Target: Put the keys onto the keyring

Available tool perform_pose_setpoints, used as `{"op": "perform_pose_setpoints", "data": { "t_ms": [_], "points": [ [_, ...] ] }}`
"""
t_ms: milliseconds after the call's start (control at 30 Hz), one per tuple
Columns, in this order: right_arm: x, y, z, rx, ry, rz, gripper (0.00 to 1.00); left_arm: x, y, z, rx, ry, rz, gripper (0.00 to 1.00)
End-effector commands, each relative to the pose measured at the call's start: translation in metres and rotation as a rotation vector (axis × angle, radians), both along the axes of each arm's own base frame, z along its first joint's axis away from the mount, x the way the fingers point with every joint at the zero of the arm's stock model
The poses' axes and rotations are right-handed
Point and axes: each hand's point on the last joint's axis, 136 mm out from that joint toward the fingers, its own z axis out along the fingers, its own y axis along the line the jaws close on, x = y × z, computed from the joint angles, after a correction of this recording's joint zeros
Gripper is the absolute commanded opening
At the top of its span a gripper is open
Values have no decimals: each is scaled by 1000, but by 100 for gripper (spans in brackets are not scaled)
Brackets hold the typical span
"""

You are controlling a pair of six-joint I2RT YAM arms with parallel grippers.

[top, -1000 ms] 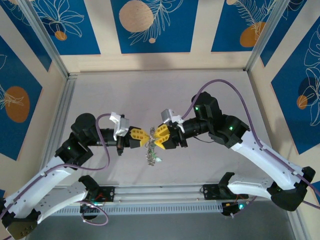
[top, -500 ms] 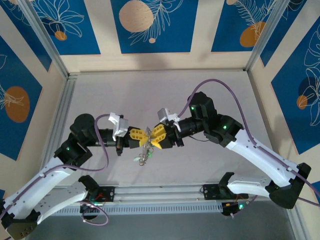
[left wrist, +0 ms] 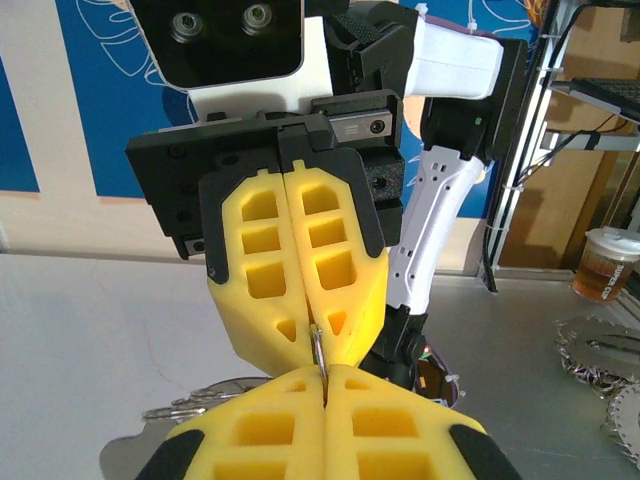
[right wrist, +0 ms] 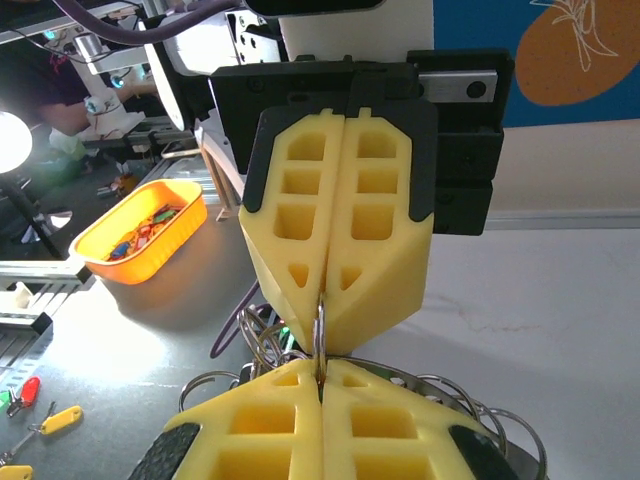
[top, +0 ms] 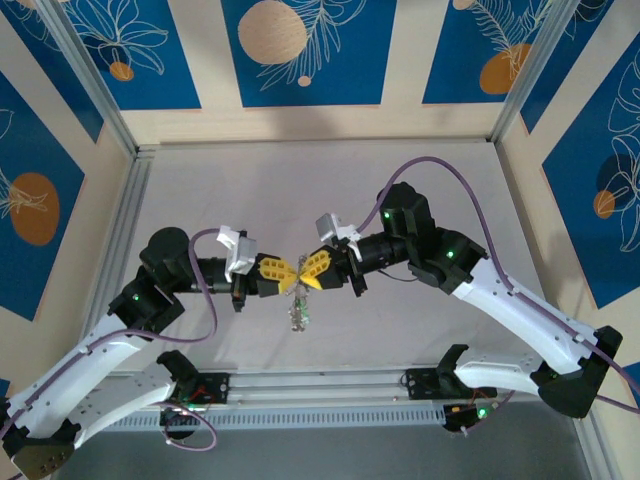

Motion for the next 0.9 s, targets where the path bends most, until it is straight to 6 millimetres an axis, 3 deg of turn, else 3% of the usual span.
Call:
{"op": "perform_pose_setpoints", "data": {
  "t_ms": [0,67,167,233,733,867],
  "points": [
    [5,-2,2,-31,-45,-57,0,-1,1,11,-5,-37,7,0],
    [11,-5,-1,-82,-76,-115,0,4,3,6,38,-32,42,3],
    [16,-10,-5,-154,-117,-163,0,9,9,-1,107,-32,102,17],
    [16,-12,-8,-195,-137,-173,0,12,13,-1,134,-40,134,22],
    [10,-1,-7,-305,-176,-123,0,7,5,7,119,-43,66,28],
    [9,1,-8,-312,-173,-108,0,10,1,0,159,-23,54,28]
  ]
}}
